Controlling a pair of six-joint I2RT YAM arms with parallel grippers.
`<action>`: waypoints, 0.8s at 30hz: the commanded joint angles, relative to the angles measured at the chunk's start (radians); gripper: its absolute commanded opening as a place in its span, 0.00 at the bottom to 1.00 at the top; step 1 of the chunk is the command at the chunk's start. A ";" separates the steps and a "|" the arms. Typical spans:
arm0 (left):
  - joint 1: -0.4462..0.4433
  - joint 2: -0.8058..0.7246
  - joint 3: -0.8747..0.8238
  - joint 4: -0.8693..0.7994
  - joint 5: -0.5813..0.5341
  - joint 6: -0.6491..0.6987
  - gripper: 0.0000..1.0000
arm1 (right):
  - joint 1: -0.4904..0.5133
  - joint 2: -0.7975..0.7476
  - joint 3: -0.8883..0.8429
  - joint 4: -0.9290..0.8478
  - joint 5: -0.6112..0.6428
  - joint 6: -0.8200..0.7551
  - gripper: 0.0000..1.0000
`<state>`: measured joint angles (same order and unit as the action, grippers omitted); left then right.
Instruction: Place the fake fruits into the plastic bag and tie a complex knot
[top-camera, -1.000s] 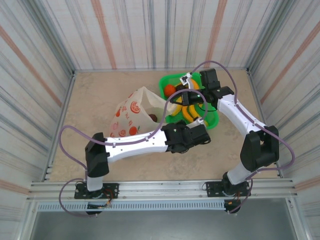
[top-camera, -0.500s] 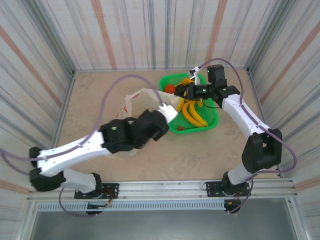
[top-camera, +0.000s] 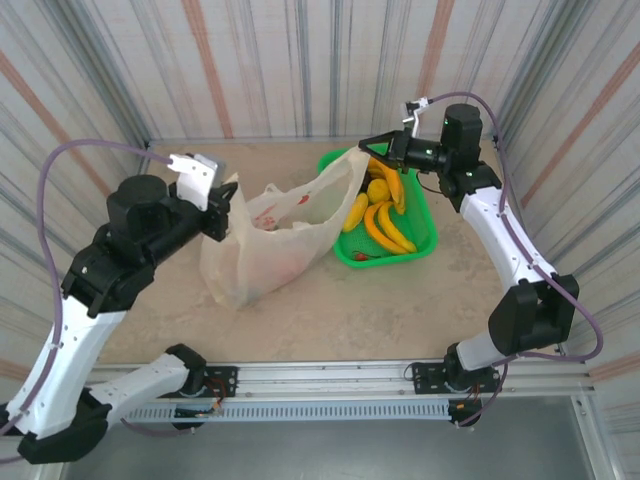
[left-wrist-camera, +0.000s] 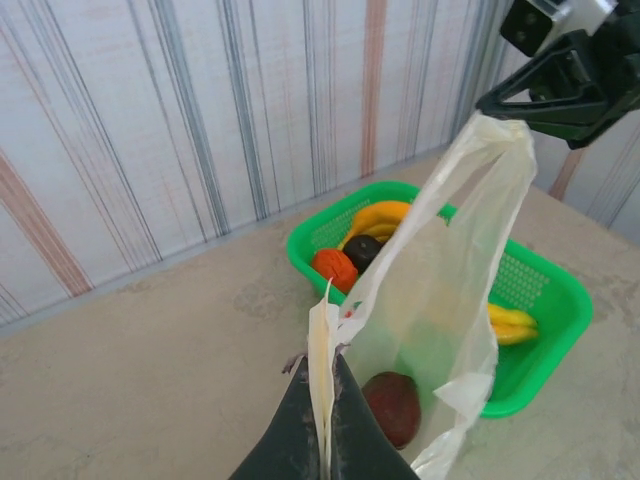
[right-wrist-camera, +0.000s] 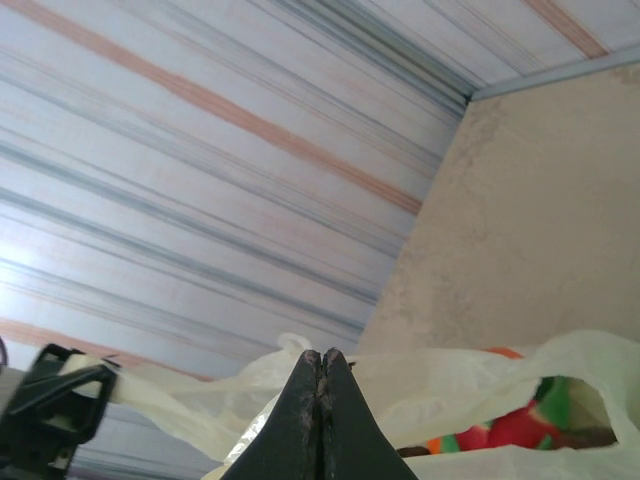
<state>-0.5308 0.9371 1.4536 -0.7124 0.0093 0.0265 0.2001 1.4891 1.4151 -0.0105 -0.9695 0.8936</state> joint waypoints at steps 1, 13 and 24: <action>0.135 0.004 0.054 0.050 0.275 -0.016 0.00 | -0.020 -0.024 0.077 0.085 0.005 0.091 0.00; 0.318 0.123 -0.058 0.285 0.586 -0.155 0.00 | -0.099 -0.082 -0.022 -0.002 0.038 0.044 0.00; 0.202 0.264 -0.043 0.430 0.671 -0.137 0.00 | -0.261 -0.184 -0.012 -0.130 -0.032 -0.003 0.00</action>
<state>-0.3050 1.1900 1.3926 -0.3489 0.6228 -0.1276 -0.0395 1.3628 1.3830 -0.1238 -0.9676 0.9276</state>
